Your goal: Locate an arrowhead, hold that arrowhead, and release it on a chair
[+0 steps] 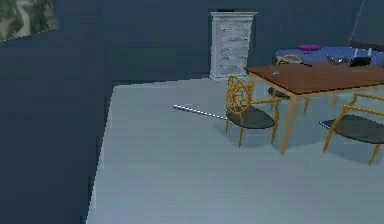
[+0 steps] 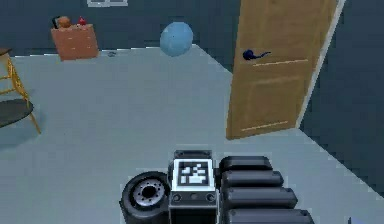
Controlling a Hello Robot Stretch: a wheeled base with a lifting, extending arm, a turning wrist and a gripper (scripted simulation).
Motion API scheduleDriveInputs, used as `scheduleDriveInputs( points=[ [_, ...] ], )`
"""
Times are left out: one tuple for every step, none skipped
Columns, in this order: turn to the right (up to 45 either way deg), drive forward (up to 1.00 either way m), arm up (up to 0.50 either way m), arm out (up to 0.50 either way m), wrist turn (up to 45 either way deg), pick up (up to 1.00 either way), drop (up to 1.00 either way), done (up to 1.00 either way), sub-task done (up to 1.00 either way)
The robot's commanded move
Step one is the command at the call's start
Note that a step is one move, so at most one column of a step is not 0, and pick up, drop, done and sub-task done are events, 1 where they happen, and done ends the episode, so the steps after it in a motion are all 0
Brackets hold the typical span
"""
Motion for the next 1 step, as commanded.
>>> scheduleDriveInputs(
  points=[
    [0.0,1.00,0.00,0.00,0.0,0.00,0.00,0.00,0.00]
  ],
)
